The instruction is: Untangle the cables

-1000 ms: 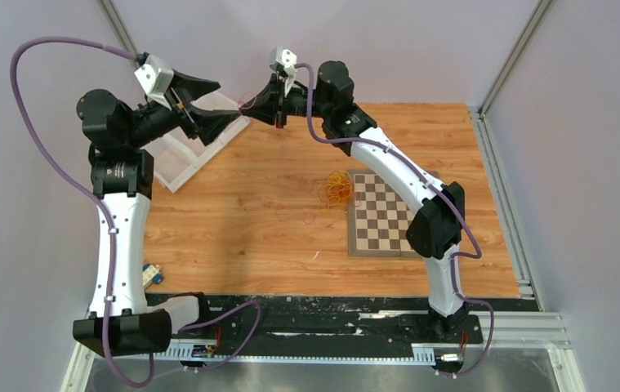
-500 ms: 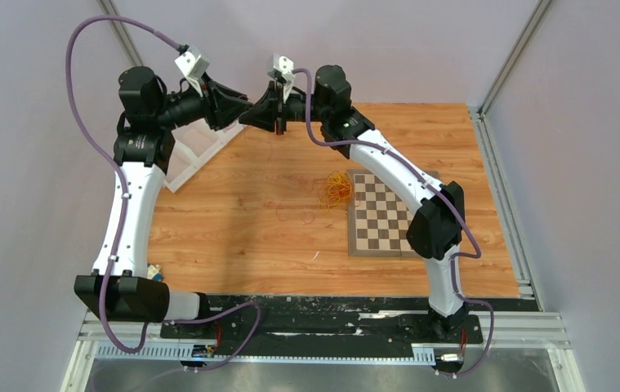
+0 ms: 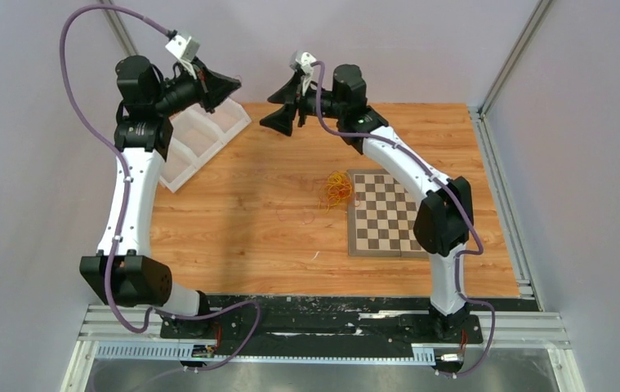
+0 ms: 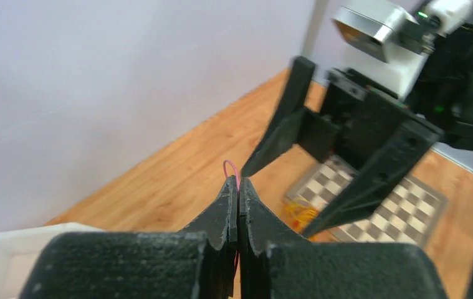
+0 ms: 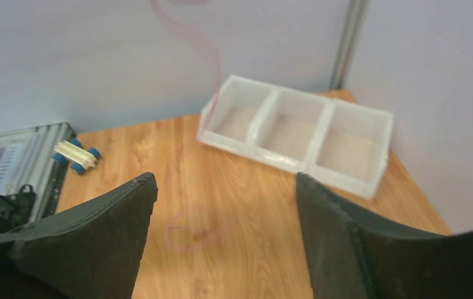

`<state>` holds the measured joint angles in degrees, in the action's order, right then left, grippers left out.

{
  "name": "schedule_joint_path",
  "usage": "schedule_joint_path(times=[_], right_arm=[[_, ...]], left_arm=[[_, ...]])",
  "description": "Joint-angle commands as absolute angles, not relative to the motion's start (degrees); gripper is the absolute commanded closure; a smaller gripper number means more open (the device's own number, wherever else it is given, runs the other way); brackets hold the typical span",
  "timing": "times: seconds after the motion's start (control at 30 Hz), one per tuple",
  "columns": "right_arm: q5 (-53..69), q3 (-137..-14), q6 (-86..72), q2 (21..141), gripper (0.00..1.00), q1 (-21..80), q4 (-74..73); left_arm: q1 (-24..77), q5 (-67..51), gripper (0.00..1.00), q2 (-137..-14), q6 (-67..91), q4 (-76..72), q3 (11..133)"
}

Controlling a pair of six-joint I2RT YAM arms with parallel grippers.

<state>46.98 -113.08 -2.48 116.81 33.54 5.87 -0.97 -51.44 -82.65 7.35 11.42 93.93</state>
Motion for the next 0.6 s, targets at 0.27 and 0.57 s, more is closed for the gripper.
schedule_joint_path(times=[0.27, 0.57], right_arm=[[44.7, -100.4, 3.2, 107.6, 0.0, 22.2, -2.8], [45.5, -96.6, 3.7, 106.8, 0.0, 15.8, -7.4]], left_arm=[[-5.3, -25.6, 1.0, -105.7, 2.7, 2.1, 114.0], [-6.6, -19.8, 1.0, -125.9, -5.4, 0.7, 131.8]])
